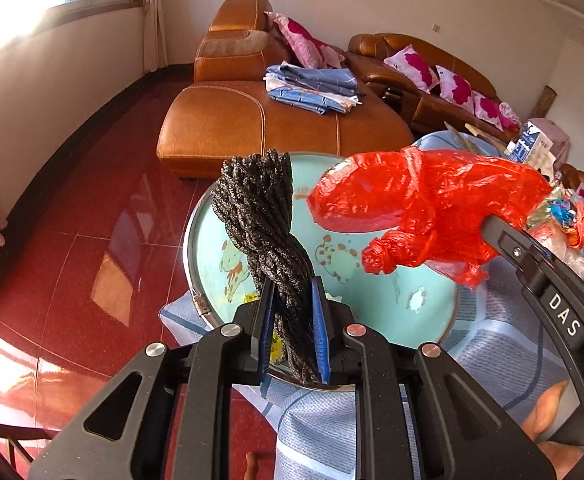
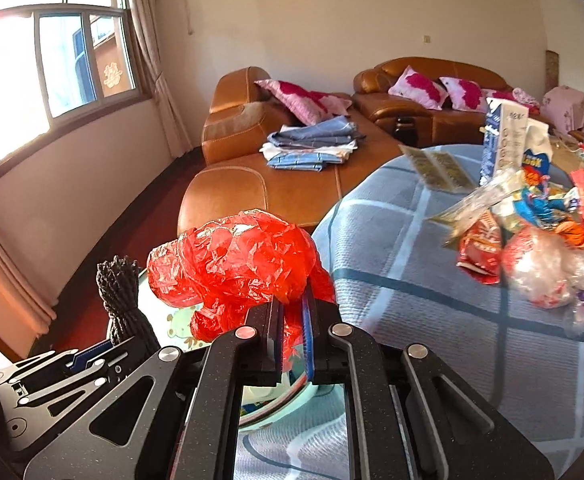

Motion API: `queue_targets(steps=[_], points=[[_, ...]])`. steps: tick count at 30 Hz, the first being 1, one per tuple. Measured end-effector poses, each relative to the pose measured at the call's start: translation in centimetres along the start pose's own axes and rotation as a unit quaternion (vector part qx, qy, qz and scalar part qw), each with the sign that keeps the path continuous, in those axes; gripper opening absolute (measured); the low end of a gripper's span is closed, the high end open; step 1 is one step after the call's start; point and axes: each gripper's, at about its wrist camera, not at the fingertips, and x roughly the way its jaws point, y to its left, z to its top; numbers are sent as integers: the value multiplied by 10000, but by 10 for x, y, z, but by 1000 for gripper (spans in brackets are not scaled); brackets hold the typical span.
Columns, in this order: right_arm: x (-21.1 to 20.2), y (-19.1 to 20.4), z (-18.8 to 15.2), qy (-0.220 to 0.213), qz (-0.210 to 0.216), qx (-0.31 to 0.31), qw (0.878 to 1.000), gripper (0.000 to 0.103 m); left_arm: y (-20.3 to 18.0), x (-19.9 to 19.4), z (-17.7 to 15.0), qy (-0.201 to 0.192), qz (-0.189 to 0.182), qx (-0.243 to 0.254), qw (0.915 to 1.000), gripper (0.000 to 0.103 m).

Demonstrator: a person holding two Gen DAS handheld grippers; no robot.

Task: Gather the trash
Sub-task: 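Carry the scrubber and red bag over the bucket and open both tools, then reach to the red mesh net bag and grasp it with the right tool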

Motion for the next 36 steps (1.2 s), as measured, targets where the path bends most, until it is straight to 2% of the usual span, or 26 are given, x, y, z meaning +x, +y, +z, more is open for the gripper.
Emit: queue_targets(steps=[2,3,4,5,7,9,11,13,14,16,20,23,29,36], points=[[5,1,0,31,53,8,10000,11,-1,4,-1,33,22,4,10000,17],[7,1,0,52,102,9,9999,19,-1,6,-1,56,29,5,10000,17],[9,0,0,65,159,16,9999,32,-2,8,1,75,26,5,10000,17],[9,-3,0,52,185,24,9998,40,-3,11,2,96,27,7,10000,17],[6,-5,1,-38,153,25,9999,41,-3,13,3,104,44,19,9999,18],[2,-9,2,-85,137,66,9998,41,-3,14,3,98,68,20,9999,23],[-3,-13,2,-156,73,149,9997,41,-1,12,3,66,109,-15,9999,45],[-14,-23,1,-281,-40,295,9992,42,0,7,4,-41,232,-12,9997,58],[-18,-26,0,-322,-75,339,9989,48,1,5,4,-78,298,4,9995,68],[-30,-34,-4,-415,-189,447,9980,56,2,-1,2,-163,487,-12,9987,76],[-44,-46,-14,-418,-284,576,9971,64,2,-7,-1,-142,530,-127,9984,81],[-50,-52,-19,-371,-415,615,9966,64,-10,-12,-6,-134,476,-54,9988,88],[-70,-67,-27,-383,-564,762,9948,64,-39,-25,-15,-165,278,188,9993,93],[-95,-92,-38,-424,-710,964,9919,64,-67,-37,-26,-171,76,394,9990,94]])
